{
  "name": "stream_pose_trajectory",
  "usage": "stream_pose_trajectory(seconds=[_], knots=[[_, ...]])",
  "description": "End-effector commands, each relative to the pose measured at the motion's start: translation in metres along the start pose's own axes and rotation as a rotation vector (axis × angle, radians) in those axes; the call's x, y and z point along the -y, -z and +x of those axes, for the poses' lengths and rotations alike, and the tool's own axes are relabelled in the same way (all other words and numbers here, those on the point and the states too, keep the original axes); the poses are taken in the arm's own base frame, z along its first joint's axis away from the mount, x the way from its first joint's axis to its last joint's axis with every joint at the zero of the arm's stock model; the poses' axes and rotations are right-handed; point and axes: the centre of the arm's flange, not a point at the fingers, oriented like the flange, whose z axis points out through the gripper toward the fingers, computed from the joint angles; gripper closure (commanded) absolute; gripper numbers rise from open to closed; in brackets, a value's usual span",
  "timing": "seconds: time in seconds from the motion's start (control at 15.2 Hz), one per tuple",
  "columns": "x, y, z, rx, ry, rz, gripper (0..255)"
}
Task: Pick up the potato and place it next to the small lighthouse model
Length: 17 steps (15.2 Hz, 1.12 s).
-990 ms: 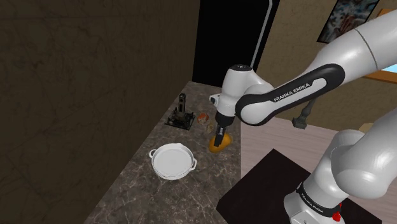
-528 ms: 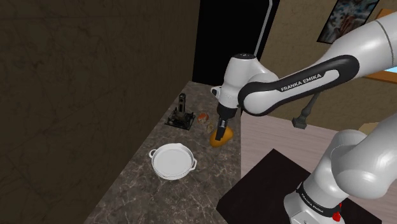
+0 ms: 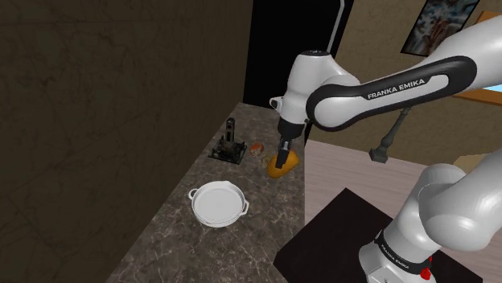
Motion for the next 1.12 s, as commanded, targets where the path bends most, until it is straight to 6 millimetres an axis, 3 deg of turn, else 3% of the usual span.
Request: stream_pose_trajectory(seconds=[0.0, 1.06], knots=[[-0.011, 0.006, 0.009, 0.0, 0.0, 0.0, 255], [-0.186, -0.008, 0.127, 0.0, 0.0, 0.0, 255]])
